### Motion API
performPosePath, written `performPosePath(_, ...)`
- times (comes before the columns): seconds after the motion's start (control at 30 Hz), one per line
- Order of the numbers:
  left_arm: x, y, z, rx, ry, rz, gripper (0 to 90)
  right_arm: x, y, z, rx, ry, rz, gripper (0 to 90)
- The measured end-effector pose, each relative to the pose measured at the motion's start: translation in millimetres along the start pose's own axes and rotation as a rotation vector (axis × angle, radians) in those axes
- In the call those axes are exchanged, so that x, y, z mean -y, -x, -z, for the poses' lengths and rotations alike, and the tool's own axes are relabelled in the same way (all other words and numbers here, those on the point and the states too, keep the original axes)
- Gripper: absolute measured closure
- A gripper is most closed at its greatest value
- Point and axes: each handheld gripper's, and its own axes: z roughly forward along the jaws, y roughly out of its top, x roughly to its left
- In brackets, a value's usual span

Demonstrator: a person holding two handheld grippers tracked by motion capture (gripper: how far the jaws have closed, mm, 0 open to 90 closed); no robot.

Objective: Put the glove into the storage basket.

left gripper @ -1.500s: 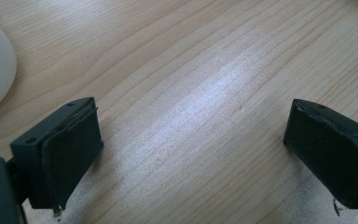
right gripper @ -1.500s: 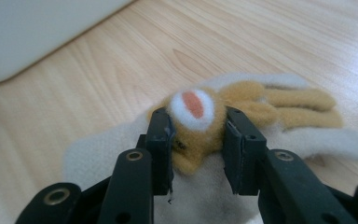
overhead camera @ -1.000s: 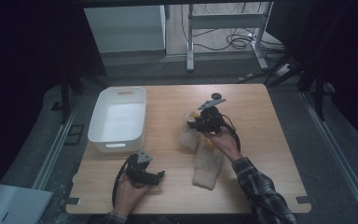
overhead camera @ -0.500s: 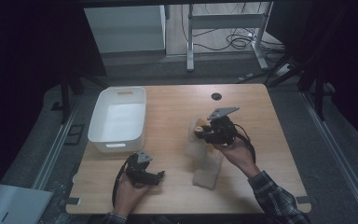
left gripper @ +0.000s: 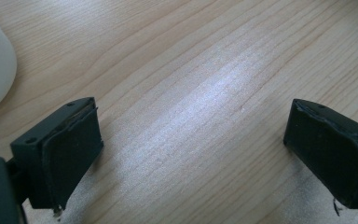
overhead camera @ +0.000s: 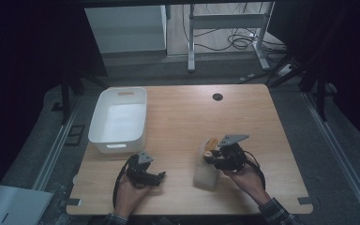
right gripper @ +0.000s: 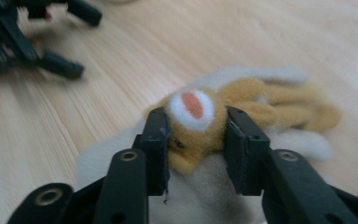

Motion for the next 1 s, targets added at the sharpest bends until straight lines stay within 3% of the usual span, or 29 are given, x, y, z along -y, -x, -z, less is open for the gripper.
performPosePath(0.13, 0.0, -0.2, 0.1, 0.000, -0.002, -0.003, 3.9, 15.3, -1.0, -10.0, 0.021, -0.031, 0.013, 56.3)
performPosePath(0.27, 0.0, -0.2, 0.2, 0.001, -0.002, -0.003, 3.9, 23.4, 1.1, -13.7, 0.004, -0.025, -0.012, 49.6)
performPosePath(0.43, 0.0, 0.1, 0.0, 0.000, 0.001, 0.001, 3.9, 17.2, 4.6, 3.8, 0.020, 0.008, -0.009, 41.6)
performPosePath(0.53, 0.0, -0.1, 0.2, 0.000, -0.002, -0.002, 3.9, 19.7, 7.9, 16.5, 0.041, 0.029, 0.000, 41.3)
performPosePath(0.63, 0.0, -0.2, 0.2, 0.001, -0.002, -0.003, 3.9, 31.9, 12.3, 26.3, 0.059, 0.035, -0.011, 53.0)
performPosePath(0.67, 0.0, -0.2, 0.2, 0.001, -0.002, -0.003, 3.9, 38.8, 13.7, 29.2, 0.055, 0.037, -0.019, 61.6)
performPosePath(0.8, 0.0, -0.1, 0.1, 0.001, -0.002, -0.002, 3.9, 59.9, 13.7, 32.8, 0.013, 0.018, -0.030, 77.1)
performPosePath(1.0, -0.2, -0.1, -0.2, -0.004, -0.005, 0.007, 2.8, 74.1, 1.7, 24.0, -0.031, -0.001, -0.017, 83.4)
